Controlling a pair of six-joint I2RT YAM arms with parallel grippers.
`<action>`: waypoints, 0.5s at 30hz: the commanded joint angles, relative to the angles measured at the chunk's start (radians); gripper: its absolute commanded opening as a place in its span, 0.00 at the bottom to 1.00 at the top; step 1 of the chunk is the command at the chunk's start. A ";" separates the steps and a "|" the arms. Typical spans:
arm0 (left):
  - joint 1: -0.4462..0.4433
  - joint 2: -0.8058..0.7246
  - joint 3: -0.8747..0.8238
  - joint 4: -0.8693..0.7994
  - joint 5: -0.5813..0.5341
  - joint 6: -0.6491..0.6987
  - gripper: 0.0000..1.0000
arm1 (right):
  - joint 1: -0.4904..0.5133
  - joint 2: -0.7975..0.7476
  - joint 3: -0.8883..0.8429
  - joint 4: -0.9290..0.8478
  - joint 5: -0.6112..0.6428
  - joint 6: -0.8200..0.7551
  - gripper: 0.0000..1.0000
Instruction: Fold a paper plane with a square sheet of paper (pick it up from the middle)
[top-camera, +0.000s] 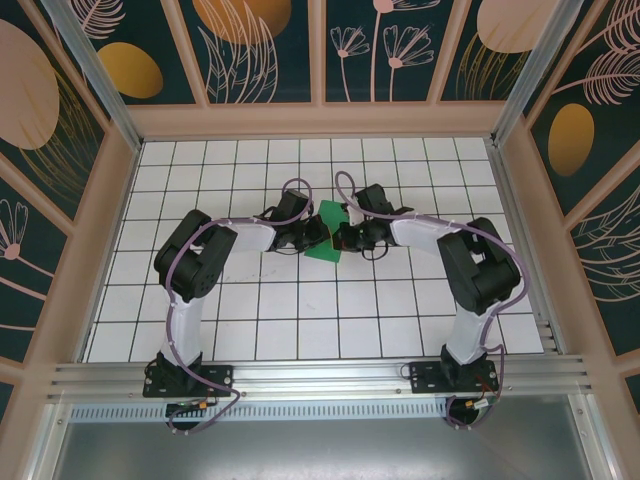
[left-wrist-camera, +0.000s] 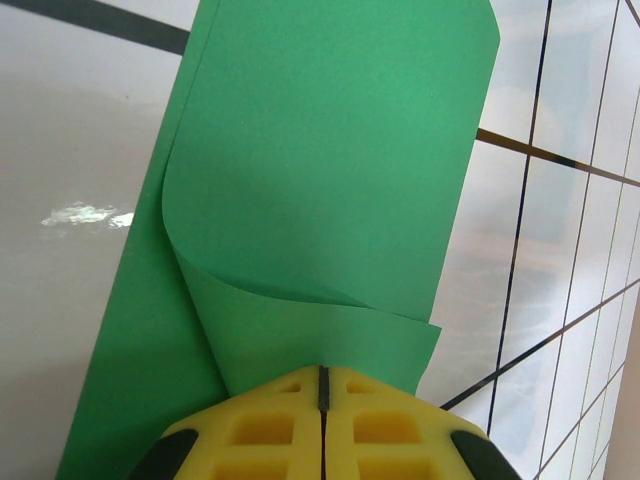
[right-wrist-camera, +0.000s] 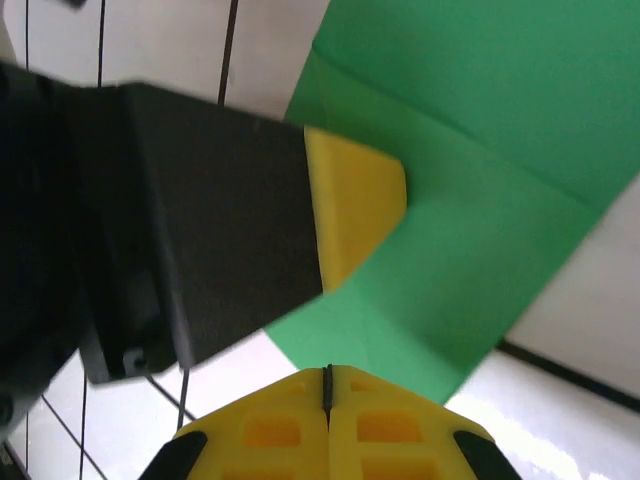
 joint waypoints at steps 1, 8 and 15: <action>0.003 0.013 -0.033 -0.062 -0.032 -0.014 0.08 | 0.001 0.044 0.016 0.008 -0.002 0.021 0.01; 0.002 -0.005 -0.026 -0.056 -0.033 0.002 0.08 | 0.000 0.066 -0.039 -0.015 0.002 -0.016 0.01; 0.007 -0.004 -0.008 -0.061 -0.027 0.046 0.09 | -0.002 0.094 -0.067 -0.095 0.075 -0.056 0.01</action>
